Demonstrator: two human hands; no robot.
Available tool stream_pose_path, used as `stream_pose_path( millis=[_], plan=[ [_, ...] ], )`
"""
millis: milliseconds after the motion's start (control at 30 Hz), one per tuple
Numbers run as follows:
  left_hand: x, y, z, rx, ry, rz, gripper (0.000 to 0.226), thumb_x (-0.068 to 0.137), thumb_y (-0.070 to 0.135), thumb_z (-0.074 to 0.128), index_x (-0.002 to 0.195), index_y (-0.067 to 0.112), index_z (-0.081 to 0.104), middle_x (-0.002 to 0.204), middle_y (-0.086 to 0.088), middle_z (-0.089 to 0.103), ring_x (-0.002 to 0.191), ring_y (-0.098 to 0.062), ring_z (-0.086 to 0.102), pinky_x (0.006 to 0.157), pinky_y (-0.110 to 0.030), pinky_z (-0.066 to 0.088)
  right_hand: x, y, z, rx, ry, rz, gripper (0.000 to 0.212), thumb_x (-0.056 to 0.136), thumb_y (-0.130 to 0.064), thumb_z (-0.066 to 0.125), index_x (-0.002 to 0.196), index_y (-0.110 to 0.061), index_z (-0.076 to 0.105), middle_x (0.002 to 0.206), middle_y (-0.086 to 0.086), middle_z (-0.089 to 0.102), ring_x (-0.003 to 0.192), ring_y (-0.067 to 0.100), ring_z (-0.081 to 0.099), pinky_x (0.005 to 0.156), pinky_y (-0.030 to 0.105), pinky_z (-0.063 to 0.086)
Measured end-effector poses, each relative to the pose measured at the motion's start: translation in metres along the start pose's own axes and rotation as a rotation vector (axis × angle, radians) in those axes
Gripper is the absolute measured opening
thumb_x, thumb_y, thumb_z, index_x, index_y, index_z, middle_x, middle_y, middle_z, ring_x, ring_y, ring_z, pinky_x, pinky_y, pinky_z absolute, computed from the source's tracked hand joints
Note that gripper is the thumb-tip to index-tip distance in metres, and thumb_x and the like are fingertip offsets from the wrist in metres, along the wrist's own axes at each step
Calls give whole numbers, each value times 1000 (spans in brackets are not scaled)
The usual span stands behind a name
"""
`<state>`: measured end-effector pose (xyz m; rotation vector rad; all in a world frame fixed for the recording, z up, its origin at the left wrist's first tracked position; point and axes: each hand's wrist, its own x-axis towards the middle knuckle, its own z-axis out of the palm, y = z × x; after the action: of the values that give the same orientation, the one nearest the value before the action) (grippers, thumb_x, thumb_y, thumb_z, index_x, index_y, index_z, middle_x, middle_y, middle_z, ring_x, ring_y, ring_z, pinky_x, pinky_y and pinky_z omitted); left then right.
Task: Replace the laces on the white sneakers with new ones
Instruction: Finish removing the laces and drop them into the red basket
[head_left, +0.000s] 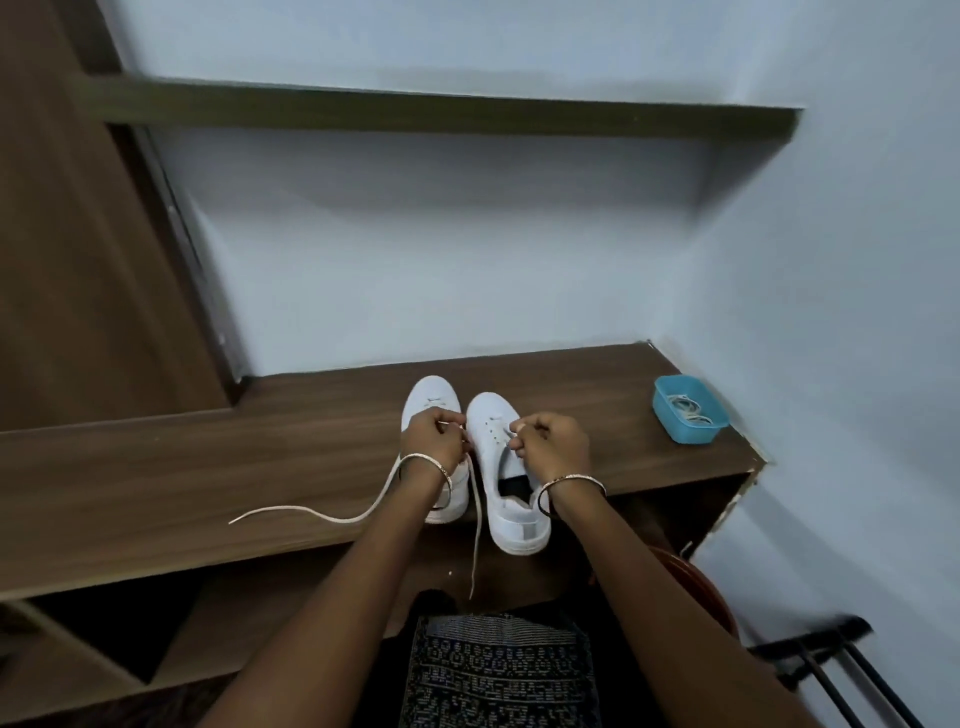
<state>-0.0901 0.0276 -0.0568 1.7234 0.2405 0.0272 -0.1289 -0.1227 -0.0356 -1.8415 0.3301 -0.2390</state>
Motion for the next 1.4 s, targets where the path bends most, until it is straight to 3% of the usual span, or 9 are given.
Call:
stream_pose_path(
  millis=[133, 233, 400, 567, 700, 833, 967, 1133, 1400],
  plan=[
    [28, -10, -22, 139, 141, 8, 31, 85, 0, 50, 75, 25, 67, 82, -9, 73, 78, -30, 70, 80, -41, 58, 19, -3, 24, -20, -76, -12, 16, 89, -13, 61, 81, -16, 75, 66, 1, 74, 68, 11, 71, 83, 37, 60],
    [44, -14, -29, 195, 186, 13, 28, 85, 0, 51, 80, 21, 69, 81, -5, 69, 70, -26, 62, 73, -34, 54, 32, -3, 38, -49, -118, -56, 21, 89, -10, 60, 76, -22, 72, 69, 1, 74, 71, 12, 71, 85, 39, 58],
    [67, -20, -31, 246, 177, -1, 23, 86, 2, 52, 89, 15, 71, 78, -7, 66, 67, -26, 57, 67, -29, 45, 56, 4, 57, -168, -170, -89, 20, 88, -9, 61, 79, -20, 74, 77, 3, 75, 77, 16, 72, 86, 37, 57],
    [77, -40, -32, 290, 100, -32, 18, 84, 12, 64, 75, 26, 70, 78, 4, 70, 80, -19, 67, 70, -24, 46, 71, 14, 78, -279, -240, -133, 10, 83, -14, 71, 89, -18, 78, 88, -1, 77, 83, 10, 70, 83, 22, 54],
    [76, -52, -32, 334, 174, 95, 20, 81, 18, 71, 74, 37, 68, 73, 11, 68, 75, -13, 66, 74, -33, 55, 76, 23, 94, -346, -282, -201, 15, 79, -16, 77, 93, -18, 79, 86, -2, 77, 81, 8, 70, 82, 25, 57],
    [68, -52, -30, 429, 230, 249, 20, 79, 22, 72, 75, 41, 66, 84, 13, 66, 81, -14, 63, 77, -39, 52, 84, 26, 99, -390, -300, -275, 13, 79, -24, 81, 91, -22, 80, 86, -6, 77, 77, 3, 69, 78, 21, 56],
    [68, -45, -34, 558, 202, 238, 8, 83, 33, 71, 82, 41, 73, 84, 15, 71, 81, -10, 66, 86, -42, 48, 96, 25, 99, -416, -362, -343, 7, 78, -22, 82, 85, -20, 81, 81, -5, 77, 76, 7, 71, 78, 35, 58],
    [74, -42, -38, 651, 153, 293, 6, 84, 35, 72, 86, 40, 75, 83, 14, 74, 81, -15, 69, 83, -43, 50, 93, 21, 105, -528, -327, -459, 3, 83, -22, 75, 80, -21, 74, 79, -5, 71, 73, 13, 65, 72, 36, 55],
    [71, -43, -30, 934, 172, 437, 15, 98, 33, 50, 102, 30, 64, 101, 7, 69, 94, -22, 65, 84, -39, 32, 86, 25, 107, -551, -330, -473, 14, 92, -11, 60, 81, -19, 55, 91, 3, 64, 86, 24, 59, 75, 41, 49]
  ],
)
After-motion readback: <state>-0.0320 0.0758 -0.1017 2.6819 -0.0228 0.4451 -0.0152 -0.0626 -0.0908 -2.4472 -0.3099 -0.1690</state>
